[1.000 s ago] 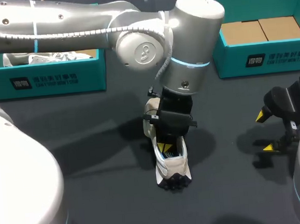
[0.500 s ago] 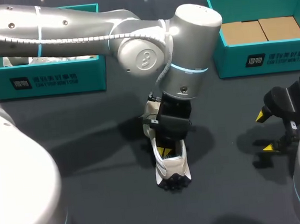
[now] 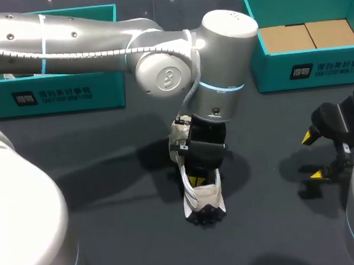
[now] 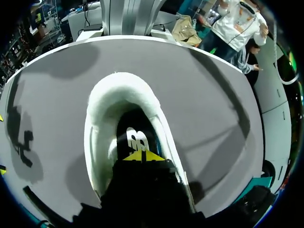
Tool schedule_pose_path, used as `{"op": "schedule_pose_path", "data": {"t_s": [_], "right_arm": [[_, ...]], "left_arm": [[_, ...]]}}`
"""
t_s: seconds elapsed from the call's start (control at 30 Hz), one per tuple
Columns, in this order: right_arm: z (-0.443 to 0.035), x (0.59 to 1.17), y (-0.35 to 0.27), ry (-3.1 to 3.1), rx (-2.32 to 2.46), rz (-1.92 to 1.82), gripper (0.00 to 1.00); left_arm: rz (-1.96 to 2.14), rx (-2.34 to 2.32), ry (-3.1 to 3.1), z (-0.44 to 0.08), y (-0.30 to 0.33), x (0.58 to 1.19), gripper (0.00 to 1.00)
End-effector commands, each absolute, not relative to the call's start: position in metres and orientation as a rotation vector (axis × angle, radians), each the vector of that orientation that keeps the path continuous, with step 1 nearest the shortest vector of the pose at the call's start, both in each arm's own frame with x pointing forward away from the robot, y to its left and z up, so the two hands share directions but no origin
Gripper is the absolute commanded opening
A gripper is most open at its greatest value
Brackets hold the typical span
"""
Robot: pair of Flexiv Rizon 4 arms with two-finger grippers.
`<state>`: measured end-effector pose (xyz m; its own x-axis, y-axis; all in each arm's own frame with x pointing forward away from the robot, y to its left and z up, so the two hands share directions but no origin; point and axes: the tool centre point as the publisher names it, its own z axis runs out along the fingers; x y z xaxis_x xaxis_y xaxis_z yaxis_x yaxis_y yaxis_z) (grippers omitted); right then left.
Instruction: Take the shoe out of the shoebox, open the shoe tongue, remove and reinsert the insole, then place the shoe into the shoebox
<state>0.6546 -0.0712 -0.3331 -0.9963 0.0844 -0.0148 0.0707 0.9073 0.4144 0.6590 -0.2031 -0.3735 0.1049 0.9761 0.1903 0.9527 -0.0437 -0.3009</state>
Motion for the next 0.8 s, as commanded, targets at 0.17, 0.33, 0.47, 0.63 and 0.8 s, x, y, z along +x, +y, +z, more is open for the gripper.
{"op": "schedule_pose_path", "data": {"t_s": [0.17,0.33,0.47,0.63,0.8], "right_arm": [[-0.332,0.653,-0.071,3.035,0.125,0.654,1.0],[-0.332,0.653,-0.071,3.035,0.125,0.654,1.0],[-0.332,0.653,-0.071,3.035,0.125,0.654,1.0],[-0.332,0.653,-0.071,3.035,0.125,0.654,1.0],[-0.332,0.653,-0.071,3.035,0.125,0.654,1.0]], "left_arm": [[0.011,-2.081,-1.888,-0.345,-0.185,0.656,0.0],[-0.015,-2.04,-1.88,-0.366,-0.184,0.654,0.0],[-0.026,-2.014,-1.892,-0.384,-0.185,0.652,0.0],[-0.005,-2.015,-1.92,-0.401,-0.186,0.651,0.0],[0.068,-2.013,-1.983,-0.405,-0.19,0.651,0.0]]}}
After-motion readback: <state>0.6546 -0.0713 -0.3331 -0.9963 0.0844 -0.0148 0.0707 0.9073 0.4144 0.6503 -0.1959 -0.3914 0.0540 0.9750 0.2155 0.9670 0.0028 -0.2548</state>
